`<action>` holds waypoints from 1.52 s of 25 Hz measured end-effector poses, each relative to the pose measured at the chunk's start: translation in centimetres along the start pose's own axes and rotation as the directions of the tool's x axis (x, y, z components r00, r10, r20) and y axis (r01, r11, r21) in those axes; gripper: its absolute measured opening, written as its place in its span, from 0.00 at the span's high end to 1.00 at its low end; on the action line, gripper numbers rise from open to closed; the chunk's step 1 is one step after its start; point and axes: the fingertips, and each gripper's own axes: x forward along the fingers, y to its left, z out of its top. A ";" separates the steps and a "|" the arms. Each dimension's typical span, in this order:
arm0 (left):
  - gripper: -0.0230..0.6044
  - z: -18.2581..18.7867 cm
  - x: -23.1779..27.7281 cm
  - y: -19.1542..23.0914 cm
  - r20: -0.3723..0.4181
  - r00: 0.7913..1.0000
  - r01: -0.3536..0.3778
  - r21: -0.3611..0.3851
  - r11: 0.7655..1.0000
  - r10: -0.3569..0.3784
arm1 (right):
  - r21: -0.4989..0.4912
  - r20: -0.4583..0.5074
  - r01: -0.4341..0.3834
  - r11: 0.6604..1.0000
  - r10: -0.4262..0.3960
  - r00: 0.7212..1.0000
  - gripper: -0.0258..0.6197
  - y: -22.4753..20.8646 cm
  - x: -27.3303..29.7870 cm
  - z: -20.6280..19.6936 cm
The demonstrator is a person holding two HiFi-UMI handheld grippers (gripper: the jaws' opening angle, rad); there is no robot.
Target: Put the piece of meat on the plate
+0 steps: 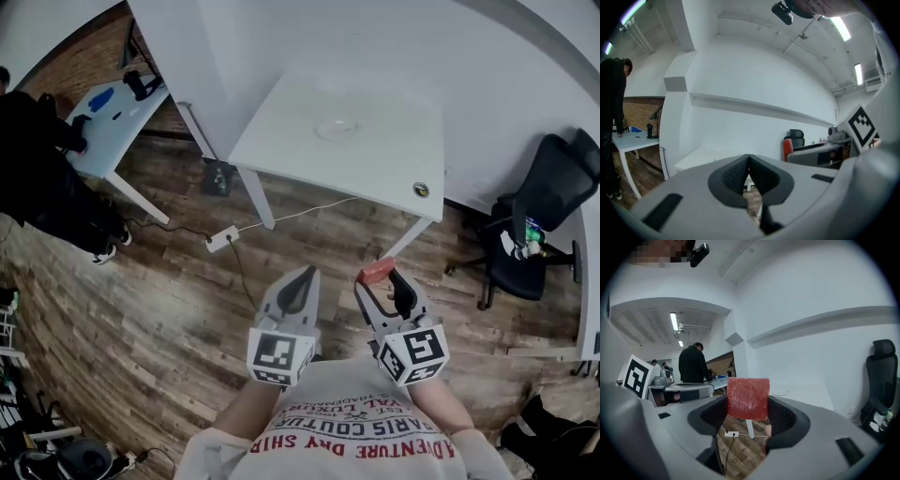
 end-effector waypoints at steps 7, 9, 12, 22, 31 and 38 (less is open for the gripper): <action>0.95 -1.0 4.5 5.5 -0.032 0.999 -0.012 -0.041 0.999 0.010 | 0.040 -0.061 -0.005 0.999 0.007 0.998 0.53 -1.6 7.3 -0.4; 0.95 -1.2 6.5 6.9 -0.044 0.999 -0.017 -0.049 0.999 0.015 | 0.041 -0.065 -0.024 0.999 0.027 0.997 0.53 -2.4 9.6 -0.3; 0.95 -0.9 10.3 8.5 -0.047 0.999 -0.025 -0.042 0.999 0.023 | 0.044 -0.069 -0.038 0.998 0.041 0.997 0.53 -4.6 13.2 0.2; 0.95 3.1 24.9 13.9 -0.034 0.995 -0.096 -0.008 0.995 0.095 | 0.047 -0.088 -0.086 0.995 0.090 0.992 0.53 -15.2 25.8 4.3; 0.95 4.1 34.7 16.0 -0.078 0.993 -0.096 -0.017 0.995 0.094 | 0.082 -0.108 -0.063 0.995 0.072 0.992 0.53 -22.7 32.7 6.4; 0.95 3.5 40.1 18.2 -0.102 0.994 -0.049 -0.024 0.999 0.046 | 0.092 -0.159 -0.018 0.996 0.032 0.987 0.53 -25.6 37.2 5.8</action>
